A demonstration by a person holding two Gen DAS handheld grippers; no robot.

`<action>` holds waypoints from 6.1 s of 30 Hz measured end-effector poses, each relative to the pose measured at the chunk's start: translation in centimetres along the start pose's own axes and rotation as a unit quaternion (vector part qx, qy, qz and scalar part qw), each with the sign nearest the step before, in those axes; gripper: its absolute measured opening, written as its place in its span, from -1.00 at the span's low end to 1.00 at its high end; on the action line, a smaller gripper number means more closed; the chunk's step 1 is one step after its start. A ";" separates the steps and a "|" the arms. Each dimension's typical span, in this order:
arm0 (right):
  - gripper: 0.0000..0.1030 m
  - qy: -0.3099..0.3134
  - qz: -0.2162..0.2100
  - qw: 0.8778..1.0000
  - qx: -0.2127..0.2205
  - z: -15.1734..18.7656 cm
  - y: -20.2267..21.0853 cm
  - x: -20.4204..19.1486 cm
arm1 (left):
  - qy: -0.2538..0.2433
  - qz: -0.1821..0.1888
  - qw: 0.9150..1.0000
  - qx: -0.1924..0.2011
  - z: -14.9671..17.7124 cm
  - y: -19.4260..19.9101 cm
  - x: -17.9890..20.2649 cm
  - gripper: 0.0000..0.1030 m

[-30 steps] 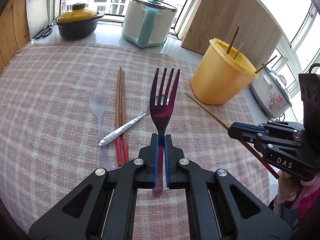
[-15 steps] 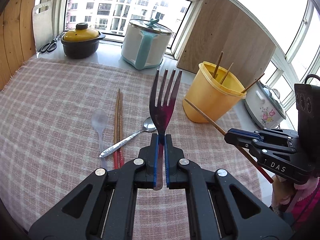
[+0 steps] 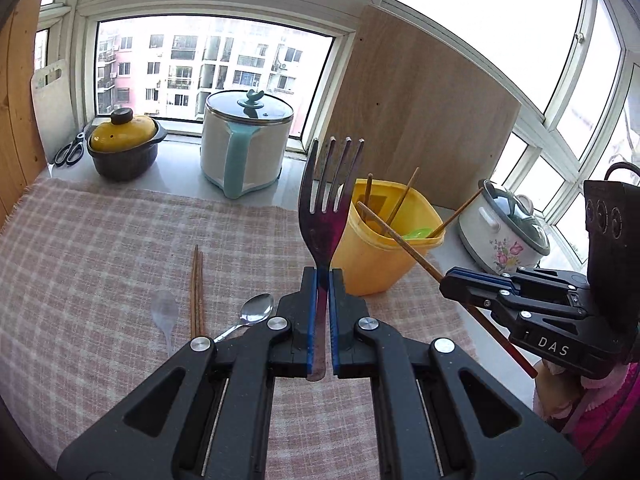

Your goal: Organize utensils

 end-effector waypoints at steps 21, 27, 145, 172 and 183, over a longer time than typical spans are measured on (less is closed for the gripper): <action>-0.90 -0.045 0.025 0.996 0.075 -6.4 2.8 7.1 | -0.039 0.043 0.998 0.039 -8.6 -2.9 8.0 -0.94; -0.90 -0.053 0.025 0.994 0.091 -8.2 1.8 8.4 | -0.040 0.040 0.998 0.037 -10.2 -4.6 8.8 -0.94; 0.51 -0.089 0.049 0.992 0.073 1.6 0.5 2.9 | 0.012 -0.075 0.992 -0.101 1.3 -4.4 -10.7 -0.53; 0.30 -0.222 -0.001 0.975 -0.009 5.7 -13.2 1.6 | 0.050 -0.040 0.980 -0.186 5.4 -12.0 -17.6 -0.26; -0.27 -0.315 -0.026 0.949 0.002 5.8 -16.4 3.9 | 0.027 -0.017 0.977 -0.209 5.7 -15.7 -16.9 -0.26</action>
Point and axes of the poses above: each gripper's, at about its wrist camera, not at the fingertips, and y roughly against the way its jaws point, x to its right, z to its underside, the point moved 3 cm from there along -y, roughly the way its jaws point, and after that the axes turned 12 degrees about -z, right-handed, at the moved point
